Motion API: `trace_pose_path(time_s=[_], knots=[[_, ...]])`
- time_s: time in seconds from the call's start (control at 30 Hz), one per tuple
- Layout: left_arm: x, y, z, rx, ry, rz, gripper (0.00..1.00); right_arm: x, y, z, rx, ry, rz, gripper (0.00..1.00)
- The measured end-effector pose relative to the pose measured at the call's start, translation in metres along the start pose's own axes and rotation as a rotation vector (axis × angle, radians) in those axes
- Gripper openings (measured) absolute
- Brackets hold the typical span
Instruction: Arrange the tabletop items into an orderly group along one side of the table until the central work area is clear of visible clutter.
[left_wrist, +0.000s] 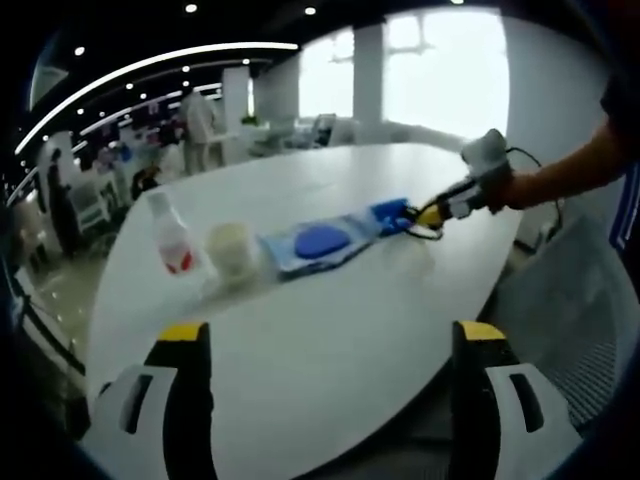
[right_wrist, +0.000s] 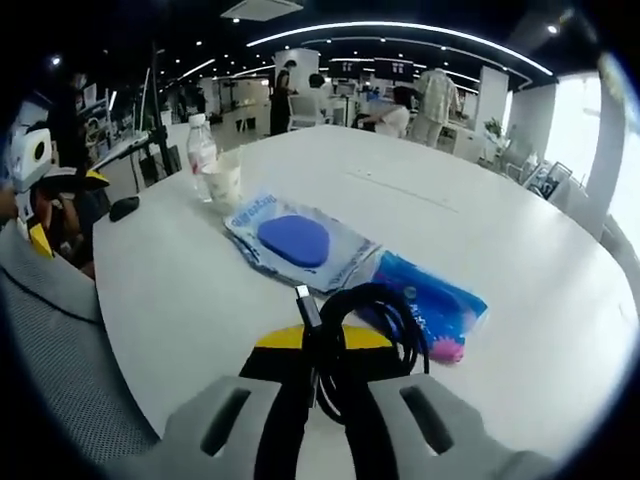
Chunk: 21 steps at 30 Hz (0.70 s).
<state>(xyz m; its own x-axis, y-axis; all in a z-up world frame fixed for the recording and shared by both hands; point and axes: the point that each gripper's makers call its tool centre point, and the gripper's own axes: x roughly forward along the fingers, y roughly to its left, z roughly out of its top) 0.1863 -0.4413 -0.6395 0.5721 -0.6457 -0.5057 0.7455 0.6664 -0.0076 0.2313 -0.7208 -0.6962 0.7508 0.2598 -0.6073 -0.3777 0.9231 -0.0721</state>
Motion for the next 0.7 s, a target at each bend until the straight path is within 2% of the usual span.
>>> trace_pose_path(time_s=[0.7], knots=[[0.000, 0.004, -0.001, -0.011, 0.002, 0.017, 0.96, 0.019, 0.022, -0.003, 0.015, 0.008, 0.035, 0.09]])
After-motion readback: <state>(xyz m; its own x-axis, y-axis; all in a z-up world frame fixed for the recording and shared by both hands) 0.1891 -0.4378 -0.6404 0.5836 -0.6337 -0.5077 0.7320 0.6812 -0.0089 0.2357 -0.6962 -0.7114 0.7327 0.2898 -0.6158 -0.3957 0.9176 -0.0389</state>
